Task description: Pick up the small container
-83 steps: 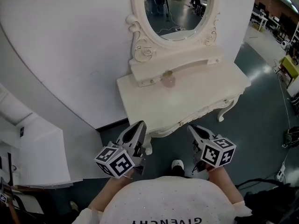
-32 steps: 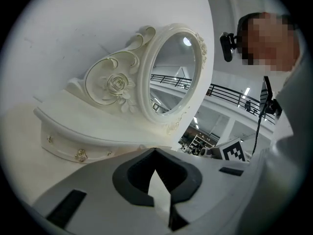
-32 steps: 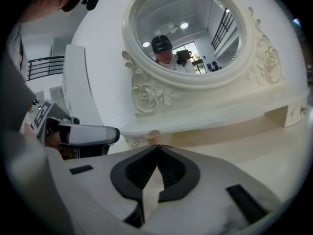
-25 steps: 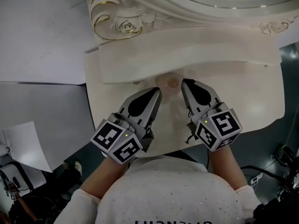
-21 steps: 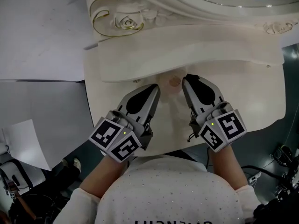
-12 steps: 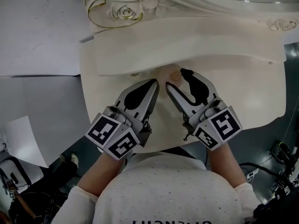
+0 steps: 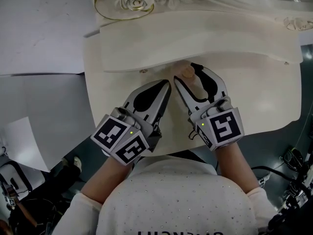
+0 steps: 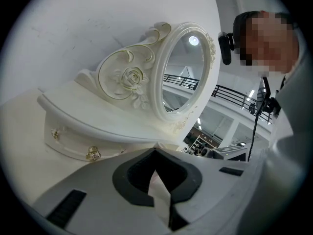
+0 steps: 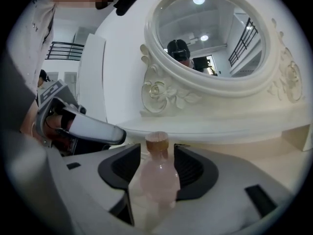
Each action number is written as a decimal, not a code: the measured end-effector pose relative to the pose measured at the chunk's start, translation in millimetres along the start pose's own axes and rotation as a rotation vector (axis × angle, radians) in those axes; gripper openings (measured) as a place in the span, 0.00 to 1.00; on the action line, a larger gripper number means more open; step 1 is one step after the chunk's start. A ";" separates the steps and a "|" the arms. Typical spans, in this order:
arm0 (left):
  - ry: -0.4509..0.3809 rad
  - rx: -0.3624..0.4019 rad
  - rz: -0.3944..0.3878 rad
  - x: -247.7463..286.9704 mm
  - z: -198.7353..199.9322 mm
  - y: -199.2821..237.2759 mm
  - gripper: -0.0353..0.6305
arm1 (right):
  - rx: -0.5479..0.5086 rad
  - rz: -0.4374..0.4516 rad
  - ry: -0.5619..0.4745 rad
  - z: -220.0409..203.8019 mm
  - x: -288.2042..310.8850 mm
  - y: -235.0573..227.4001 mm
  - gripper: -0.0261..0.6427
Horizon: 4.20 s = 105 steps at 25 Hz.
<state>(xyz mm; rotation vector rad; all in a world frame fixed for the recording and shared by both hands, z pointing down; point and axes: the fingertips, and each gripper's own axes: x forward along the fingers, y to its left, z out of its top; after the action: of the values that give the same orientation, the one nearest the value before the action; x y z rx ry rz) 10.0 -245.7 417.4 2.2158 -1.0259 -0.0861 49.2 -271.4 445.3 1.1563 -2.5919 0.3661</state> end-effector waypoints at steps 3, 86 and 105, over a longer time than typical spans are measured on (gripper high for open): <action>0.006 0.000 0.004 0.3 -1.5 0.7 0.05 | 0.002 -0.015 0.010 -2.1 2.5 -4.0 0.37; -0.040 0.032 0.011 -48.1 -14.0 -46.5 0.05 | 0.084 -0.122 0.066 -4.2 -58.2 10.4 0.25; -0.089 0.076 -0.034 -67.4 8.4 -78.5 0.05 | 0.093 -0.161 -0.105 52.7 -107.4 23.2 0.25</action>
<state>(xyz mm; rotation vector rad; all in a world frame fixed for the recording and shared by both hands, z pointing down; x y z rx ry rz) 12.0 -167.9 348.8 2.3160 -1.0557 -0.1643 92.8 -201.0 355.8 1.4421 -2.5697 0.4051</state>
